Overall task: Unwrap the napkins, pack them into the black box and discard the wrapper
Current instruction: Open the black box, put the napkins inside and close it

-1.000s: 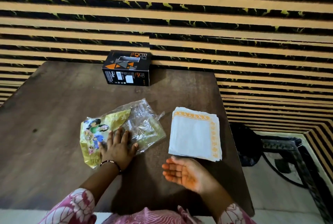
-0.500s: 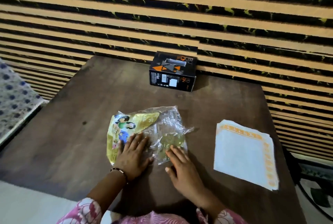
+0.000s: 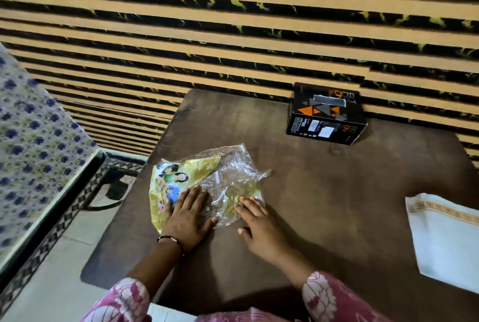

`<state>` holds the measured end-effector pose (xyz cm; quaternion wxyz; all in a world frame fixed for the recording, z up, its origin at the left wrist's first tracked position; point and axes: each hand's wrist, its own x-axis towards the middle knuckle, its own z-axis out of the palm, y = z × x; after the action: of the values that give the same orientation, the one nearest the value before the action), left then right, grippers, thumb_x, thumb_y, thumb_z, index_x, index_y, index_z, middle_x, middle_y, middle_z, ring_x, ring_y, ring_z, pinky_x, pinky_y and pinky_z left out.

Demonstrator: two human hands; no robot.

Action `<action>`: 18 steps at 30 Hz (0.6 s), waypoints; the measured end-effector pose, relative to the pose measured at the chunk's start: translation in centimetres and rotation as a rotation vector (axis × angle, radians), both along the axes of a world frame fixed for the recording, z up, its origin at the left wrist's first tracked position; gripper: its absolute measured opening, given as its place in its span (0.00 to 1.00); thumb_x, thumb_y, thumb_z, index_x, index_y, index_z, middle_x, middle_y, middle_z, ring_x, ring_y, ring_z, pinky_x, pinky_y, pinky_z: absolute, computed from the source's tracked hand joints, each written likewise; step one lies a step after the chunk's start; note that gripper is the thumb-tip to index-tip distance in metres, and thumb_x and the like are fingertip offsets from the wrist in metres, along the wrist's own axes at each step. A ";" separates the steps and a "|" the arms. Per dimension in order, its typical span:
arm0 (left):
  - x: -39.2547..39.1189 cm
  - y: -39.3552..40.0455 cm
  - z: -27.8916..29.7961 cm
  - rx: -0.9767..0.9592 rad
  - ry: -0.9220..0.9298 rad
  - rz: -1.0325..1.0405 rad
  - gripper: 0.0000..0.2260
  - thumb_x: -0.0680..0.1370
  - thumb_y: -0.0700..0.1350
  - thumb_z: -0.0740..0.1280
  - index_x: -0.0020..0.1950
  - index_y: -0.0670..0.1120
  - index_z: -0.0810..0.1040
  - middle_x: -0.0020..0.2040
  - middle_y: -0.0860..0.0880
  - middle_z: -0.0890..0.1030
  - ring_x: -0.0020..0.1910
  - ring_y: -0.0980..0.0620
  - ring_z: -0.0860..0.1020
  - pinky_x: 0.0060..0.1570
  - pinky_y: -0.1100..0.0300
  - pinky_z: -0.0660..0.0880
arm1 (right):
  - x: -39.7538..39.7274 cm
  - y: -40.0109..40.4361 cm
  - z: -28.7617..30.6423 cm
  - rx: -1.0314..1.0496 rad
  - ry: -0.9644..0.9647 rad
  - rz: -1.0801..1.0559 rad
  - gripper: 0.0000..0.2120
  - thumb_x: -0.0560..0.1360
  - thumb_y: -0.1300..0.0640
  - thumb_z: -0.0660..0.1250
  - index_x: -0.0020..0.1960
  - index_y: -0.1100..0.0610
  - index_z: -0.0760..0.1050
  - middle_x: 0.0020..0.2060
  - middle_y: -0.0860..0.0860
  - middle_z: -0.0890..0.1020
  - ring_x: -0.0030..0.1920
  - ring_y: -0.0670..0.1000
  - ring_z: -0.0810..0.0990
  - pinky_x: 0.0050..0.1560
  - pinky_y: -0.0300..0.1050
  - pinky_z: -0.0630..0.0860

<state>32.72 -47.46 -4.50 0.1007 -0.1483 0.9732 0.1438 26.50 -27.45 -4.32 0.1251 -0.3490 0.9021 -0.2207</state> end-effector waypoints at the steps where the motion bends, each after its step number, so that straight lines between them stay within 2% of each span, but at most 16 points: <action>1: 0.1 -0.7 0.0 0.002 -0.001 0.002 0.40 0.65 0.71 0.41 0.76 0.57 0.46 0.78 0.55 0.47 0.77 0.51 0.45 0.73 0.42 0.42 | 0.1 -0.6 0.1 -0.003 0.008 0.003 0.26 0.76 0.53 0.59 0.73 0.51 0.60 0.75 0.47 0.57 0.76 0.51 0.51 0.73 0.41 0.41; 7: 0.4 -2.2 0.3 -0.020 -0.040 -0.020 0.41 0.64 0.70 0.37 0.75 0.57 0.41 0.78 0.55 0.43 0.77 0.51 0.42 0.73 0.42 0.41 | 1.1 -2.0 0.5 -0.026 0.041 -0.028 0.24 0.76 0.56 0.58 0.72 0.50 0.61 0.75 0.46 0.59 0.76 0.49 0.52 0.70 0.39 0.35; 9: 0.3 -1.9 0.3 -0.018 -0.038 -0.012 0.41 0.64 0.70 0.37 0.75 0.56 0.42 0.78 0.55 0.43 0.77 0.51 0.42 0.73 0.42 0.41 | 1.0 -1.8 0.7 -0.037 0.041 -0.013 0.24 0.76 0.57 0.58 0.72 0.51 0.63 0.74 0.47 0.61 0.75 0.49 0.54 0.71 0.39 0.36; 14: 0.4 -0.7 0.7 0.009 -0.035 0.030 0.42 0.64 0.70 0.38 0.76 0.55 0.45 0.78 0.53 0.45 0.77 0.48 0.43 0.73 0.41 0.42 | 0.3 -0.6 2.0 -0.192 -0.013 -0.056 0.22 0.76 0.66 0.58 0.67 0.50 0.70 0.70 0.43 0.68 0.71 0.41 0.60 0.72 0.32 0.49; 18: -0.5 1.2 2.3 0.028 0.082 0.056 0.41 0.67 0.70 0.39 0.76 0.52 0.51 0.78 0.49 0.50 0.77 0.46 0.46 0.74 0.42 0.46 | -0.7 1.4 2.6 -0.344 -0.062 -0.174 0.26 0.72 0.72 0.58 0.64 0.50 0.73 0.65 0.41 0.73 0.68 0.40 0.66 0.72 0.36 0.58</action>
<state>32.26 -46.29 -2.24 0.0589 -0.1679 0.9699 0.1664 25.83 -26.05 -1.72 0.0717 -0.2788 0.8737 -0.3922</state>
